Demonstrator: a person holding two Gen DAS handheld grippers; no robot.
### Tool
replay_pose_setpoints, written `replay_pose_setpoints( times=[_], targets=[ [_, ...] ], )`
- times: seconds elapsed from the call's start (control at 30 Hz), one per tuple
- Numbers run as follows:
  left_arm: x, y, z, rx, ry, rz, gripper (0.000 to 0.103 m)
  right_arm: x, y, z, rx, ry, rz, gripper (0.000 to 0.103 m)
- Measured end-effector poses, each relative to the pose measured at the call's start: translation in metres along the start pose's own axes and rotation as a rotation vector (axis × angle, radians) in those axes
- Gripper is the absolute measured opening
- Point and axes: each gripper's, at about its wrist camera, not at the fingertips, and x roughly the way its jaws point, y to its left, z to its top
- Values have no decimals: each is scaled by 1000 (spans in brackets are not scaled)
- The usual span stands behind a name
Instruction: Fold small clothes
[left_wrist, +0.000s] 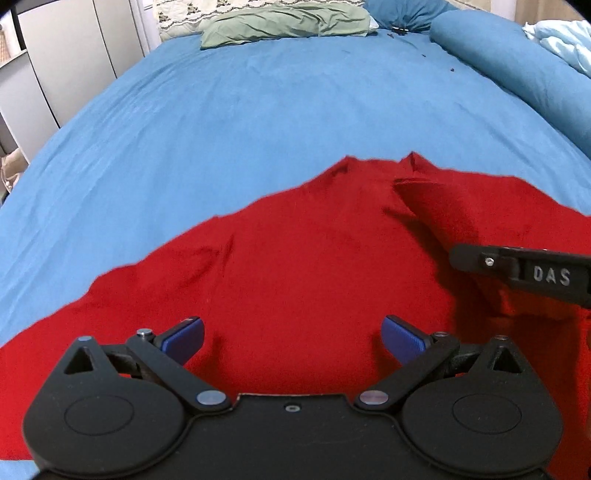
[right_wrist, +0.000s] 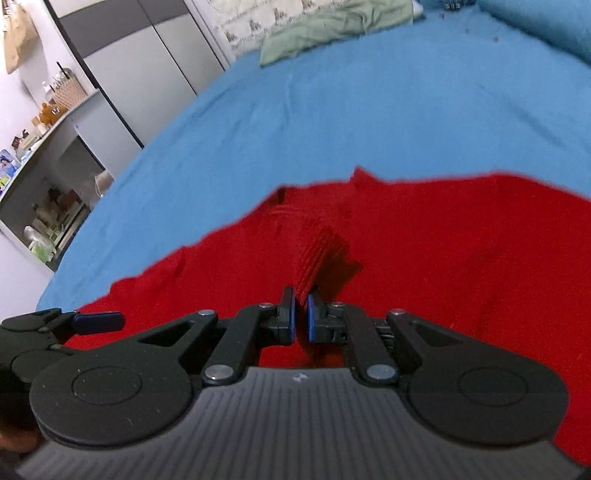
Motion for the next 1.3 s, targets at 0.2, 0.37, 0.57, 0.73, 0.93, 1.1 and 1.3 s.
replay_pose_setpoints(
  times=[0.2, 0.37, 0.57, 0.73, 0.93, 1.1, 1.3],
  targets=[
    [5, -1, -1, -15, -11, -46, 103, -2, 0, 4, -2, 23, 20, 66],
    [2, -17, 4, -27, -10, -151, 103, -56, -15, 13, -10, -87, -46, 88],
    [8, -39, 7, -123, -3, -202, 90, -115, -46, -14, 22, -127, -301, 100],
    [24, -44, 10, -287, 36, -253, 80, -125, -65, -55, 9, -69, -437, 100],
    [38, -58, 20, -370, 32, -194, 51, -123, -78, -84, 67, -71, -539, 100],
    [37, -56, 33, -383, -3, -179, 4, -109, -76, -97, -6, -73, -665, 101],
    [-28, -25, 49, -367, -229, -106, 4, -90, -89, -83, -17, -70, -676, 103]
  ],
)
